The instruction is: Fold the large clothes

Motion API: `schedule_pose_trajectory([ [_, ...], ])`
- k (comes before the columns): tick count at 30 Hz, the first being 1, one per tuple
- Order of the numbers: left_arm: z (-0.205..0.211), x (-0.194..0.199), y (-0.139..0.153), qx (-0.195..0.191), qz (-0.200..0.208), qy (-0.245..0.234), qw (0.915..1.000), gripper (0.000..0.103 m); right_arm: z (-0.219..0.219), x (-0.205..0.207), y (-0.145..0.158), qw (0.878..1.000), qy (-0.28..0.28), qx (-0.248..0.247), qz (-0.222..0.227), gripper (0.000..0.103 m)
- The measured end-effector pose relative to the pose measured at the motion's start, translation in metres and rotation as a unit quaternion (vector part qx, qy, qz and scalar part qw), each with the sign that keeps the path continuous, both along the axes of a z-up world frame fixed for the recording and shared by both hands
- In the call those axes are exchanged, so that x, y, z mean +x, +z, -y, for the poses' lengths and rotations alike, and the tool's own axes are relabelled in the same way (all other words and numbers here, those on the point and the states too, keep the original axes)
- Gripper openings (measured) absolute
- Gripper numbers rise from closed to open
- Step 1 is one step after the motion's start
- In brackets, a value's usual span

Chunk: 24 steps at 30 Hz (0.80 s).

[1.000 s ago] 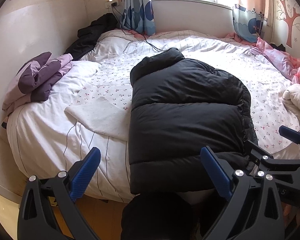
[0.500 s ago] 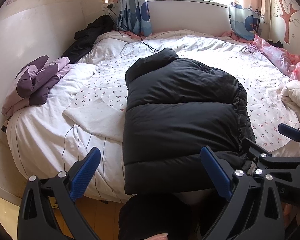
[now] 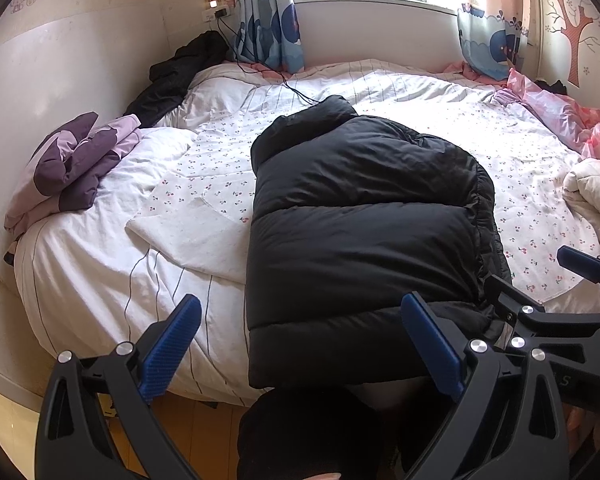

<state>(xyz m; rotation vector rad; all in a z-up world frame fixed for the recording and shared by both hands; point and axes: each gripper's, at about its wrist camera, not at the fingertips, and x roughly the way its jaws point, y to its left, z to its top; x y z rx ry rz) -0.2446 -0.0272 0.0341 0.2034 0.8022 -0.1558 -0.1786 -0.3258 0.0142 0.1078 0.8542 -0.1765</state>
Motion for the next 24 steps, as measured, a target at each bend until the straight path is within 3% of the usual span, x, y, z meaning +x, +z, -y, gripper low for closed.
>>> schedule_pose_trajectory([
  [24,0.0034,-0.0019,0.0002,0.0,0.004,0.001,1.0,0.096,0.0004,-0.0009,0.0003,1.0,-0.003,-0.001,0.003,0.096],
])
